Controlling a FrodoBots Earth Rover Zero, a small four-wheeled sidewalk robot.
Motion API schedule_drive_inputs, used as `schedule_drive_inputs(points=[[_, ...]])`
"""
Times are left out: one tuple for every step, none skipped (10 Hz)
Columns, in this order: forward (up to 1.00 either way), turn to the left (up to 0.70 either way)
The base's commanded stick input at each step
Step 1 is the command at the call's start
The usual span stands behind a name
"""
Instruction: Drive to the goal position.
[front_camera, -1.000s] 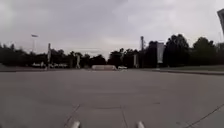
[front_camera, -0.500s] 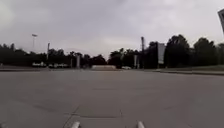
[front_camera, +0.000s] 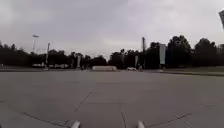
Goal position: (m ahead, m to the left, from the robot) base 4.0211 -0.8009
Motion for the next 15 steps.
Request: schedule_drive_inputs(points=[[0.6, 0.15], [0.6, 0.15], [0.6, 0.15], [0.6, 0.15], [0.6, 0.15], [0.6, 0.15], [0.6, 0.15], [0.6, 0.15], [0.6, 0.15], [0.6, 0.15], [0.6, 0.15], [0.6, 0.15], [0.6, 0.15], [0.6, 0.15], [0.6, 0.15]])
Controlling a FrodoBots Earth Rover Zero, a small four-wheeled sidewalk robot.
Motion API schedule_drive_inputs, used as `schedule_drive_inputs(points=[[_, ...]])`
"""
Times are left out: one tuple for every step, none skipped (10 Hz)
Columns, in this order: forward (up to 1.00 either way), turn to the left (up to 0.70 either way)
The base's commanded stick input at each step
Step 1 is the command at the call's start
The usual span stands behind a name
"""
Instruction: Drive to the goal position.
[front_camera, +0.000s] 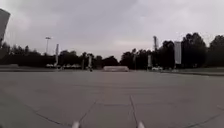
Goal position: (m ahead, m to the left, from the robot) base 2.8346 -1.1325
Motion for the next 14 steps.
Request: schedule_drive_inputs(points=[[0.6, 0.15], [0.6, 0.15], [0.6, 0.15], [0.6, 0.15], [0.6, 0.15], [0.58, 0.14], [0.49, 0.29], [0.42, 0.25], [0.33, 0.51], [0.23, 0.79], [0.17, 0.7], [0.11, 0.46], [0.05, 0.25], [0.04, 0.49]])
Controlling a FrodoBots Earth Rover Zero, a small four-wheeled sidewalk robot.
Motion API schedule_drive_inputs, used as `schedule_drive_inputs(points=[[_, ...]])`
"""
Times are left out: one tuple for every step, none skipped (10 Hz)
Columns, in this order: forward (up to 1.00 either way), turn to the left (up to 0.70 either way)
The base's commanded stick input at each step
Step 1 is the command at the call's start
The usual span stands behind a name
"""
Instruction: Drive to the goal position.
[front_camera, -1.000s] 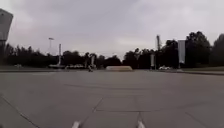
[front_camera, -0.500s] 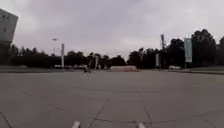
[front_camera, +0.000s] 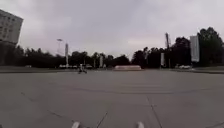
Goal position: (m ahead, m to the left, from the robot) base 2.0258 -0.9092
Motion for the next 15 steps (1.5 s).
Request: schedule_drive_inputs(points=[[0.01, 0.6], [0.0, 0.6], [0.0, 0.6], [0.0, 0.6], [0.0, 0.6], [0.0, 0.6], [0.0, 0.6], [0.0, 0.6], [0.0, 0.6], [0.0, 0.6], [0.0, 0.6], [0.0, 0.6], [0.0, 0.6], [0.0, 0.6], [0.0, 0.6]])
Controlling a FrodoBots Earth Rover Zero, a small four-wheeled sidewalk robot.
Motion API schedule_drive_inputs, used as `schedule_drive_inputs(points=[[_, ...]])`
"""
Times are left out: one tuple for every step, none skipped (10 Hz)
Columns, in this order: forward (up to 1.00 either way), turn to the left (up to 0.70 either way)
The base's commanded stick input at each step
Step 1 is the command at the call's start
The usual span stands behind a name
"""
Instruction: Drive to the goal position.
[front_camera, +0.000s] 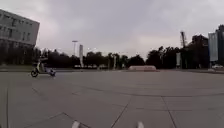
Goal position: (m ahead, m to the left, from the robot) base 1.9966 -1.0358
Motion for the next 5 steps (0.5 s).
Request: schedule_drive_inputs(points=[[0.0, 0.6], [0.0, 0.6], [0.0, 0.6], [0.0, 0.6], [0.0, 0.6]])
